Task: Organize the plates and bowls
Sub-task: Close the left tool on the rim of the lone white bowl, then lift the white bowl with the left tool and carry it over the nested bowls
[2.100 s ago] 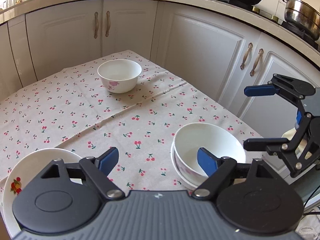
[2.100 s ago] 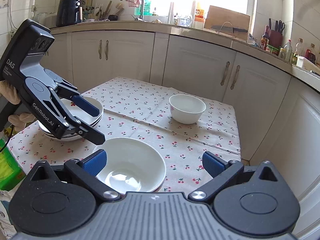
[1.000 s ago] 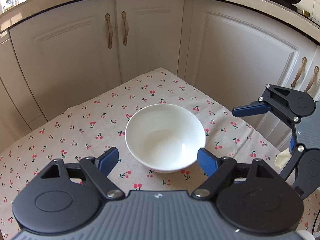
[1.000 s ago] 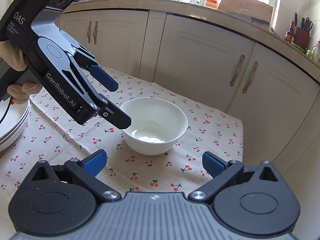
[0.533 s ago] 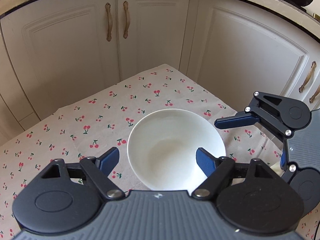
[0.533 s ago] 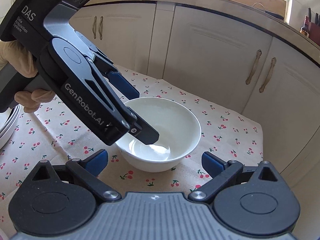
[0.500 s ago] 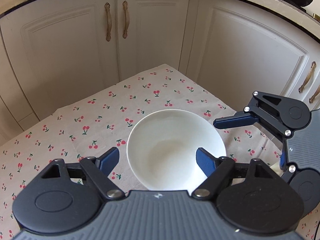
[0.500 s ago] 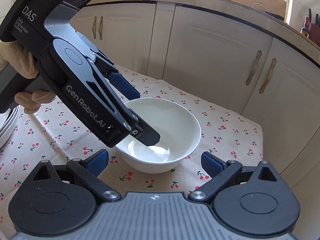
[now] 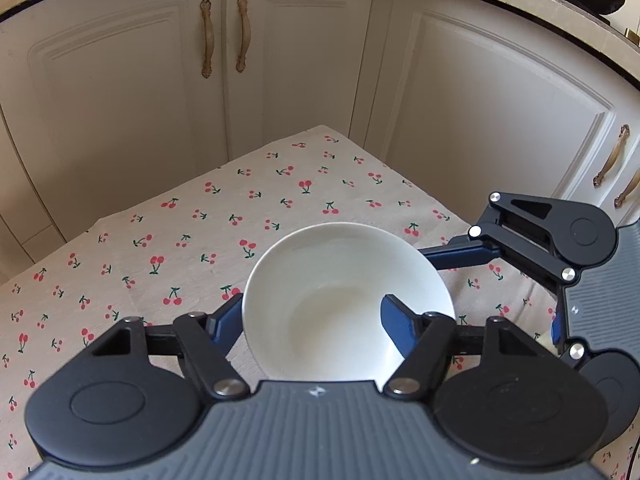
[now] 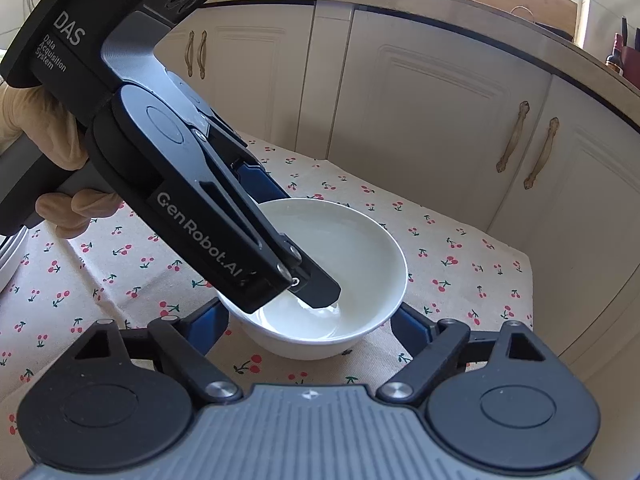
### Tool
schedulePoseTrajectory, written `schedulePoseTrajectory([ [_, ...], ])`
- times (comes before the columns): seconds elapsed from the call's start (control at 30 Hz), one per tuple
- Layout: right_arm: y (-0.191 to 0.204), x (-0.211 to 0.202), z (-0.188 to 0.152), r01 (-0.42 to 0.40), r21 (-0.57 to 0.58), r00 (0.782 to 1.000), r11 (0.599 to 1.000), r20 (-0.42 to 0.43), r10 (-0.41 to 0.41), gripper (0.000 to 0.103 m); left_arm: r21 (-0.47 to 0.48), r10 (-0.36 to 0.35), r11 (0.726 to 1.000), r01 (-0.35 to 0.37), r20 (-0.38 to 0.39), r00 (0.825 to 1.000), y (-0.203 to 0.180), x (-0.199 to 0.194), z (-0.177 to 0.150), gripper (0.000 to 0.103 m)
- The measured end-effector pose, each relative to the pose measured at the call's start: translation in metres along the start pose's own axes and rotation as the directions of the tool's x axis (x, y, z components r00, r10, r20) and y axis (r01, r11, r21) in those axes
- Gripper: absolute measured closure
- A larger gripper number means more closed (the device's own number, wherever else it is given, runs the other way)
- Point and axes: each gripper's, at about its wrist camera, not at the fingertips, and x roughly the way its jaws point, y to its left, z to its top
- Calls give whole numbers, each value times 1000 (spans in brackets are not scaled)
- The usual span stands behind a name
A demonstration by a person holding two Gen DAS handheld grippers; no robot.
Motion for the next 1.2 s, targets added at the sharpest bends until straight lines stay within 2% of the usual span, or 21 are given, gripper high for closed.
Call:
schedulePoseTrajectory([
  [0.73,2,-1,2,-3,9,1000,1000,-29,3,12,4,-13,1000,13,-9,1000,-4,-5,-3,33],
  [1.2,21,-32,5,-3,5,999,1000,-47,3,12,12,-24,1000,24,4,1000,-21,-40,-16,33],
])
